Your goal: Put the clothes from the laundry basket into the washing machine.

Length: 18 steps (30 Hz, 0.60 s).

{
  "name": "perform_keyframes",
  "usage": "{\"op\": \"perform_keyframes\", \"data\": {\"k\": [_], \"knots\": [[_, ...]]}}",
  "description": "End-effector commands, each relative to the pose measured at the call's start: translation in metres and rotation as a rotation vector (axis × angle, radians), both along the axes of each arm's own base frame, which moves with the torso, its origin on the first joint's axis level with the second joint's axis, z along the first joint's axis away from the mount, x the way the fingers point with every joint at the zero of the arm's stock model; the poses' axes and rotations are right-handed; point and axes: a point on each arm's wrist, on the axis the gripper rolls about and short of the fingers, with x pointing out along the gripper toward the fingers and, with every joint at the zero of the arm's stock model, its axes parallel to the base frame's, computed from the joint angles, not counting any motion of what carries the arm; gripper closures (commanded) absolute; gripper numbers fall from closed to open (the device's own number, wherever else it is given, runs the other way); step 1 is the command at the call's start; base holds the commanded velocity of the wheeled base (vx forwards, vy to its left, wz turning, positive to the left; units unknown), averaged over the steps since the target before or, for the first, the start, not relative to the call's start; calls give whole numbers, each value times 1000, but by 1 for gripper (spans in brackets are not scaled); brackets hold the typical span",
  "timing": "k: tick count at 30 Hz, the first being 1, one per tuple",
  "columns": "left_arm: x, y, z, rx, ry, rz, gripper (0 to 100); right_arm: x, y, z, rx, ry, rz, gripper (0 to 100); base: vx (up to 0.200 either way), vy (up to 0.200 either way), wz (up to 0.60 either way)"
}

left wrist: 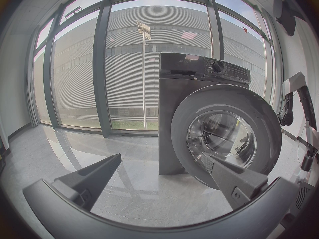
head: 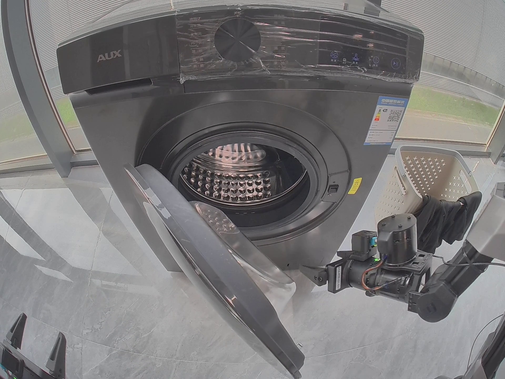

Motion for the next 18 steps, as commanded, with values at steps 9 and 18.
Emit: {"op": "perform_keyframes", "data": {"k": [9, 18], "knots": [[0, 0, -5, 0, 2, 1, 0, -5, 31, -21, -26, 41, 90, 0, 0, 0, 0], [0, 0, -5, 0, 2, 1, 0, -6, 28, -8, 1, 15, 80, 0, 0, 0, 0]]}}
